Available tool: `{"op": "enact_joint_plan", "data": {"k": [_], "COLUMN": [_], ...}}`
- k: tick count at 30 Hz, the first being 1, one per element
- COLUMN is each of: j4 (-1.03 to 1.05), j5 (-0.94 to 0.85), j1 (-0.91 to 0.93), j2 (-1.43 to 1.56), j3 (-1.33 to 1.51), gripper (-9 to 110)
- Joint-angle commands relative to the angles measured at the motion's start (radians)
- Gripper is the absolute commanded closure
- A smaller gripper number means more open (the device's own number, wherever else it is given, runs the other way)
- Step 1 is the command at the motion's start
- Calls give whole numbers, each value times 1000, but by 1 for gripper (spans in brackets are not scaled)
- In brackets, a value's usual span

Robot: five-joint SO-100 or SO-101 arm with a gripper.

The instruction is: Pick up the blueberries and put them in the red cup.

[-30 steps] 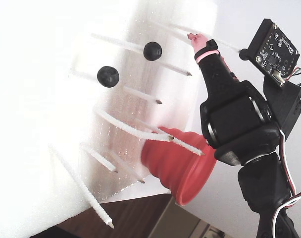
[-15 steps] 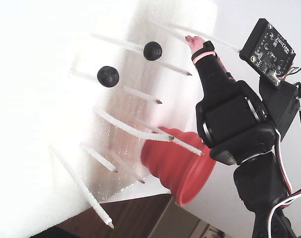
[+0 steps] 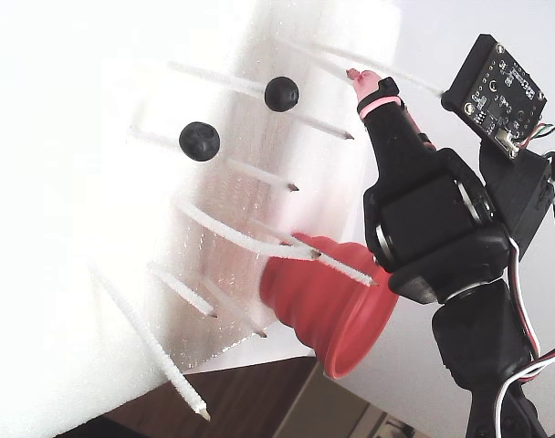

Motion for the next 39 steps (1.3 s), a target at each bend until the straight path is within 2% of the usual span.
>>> {"op": "enact_joint_plan", "data": {"k": [1,17,39], "j4": [-26,28,175], "j5": [8,11,40], "j1": [6,-6,87], "j2": [86,221,350], "j3": [-40,40,107], "gripper": [89,89,90]}}
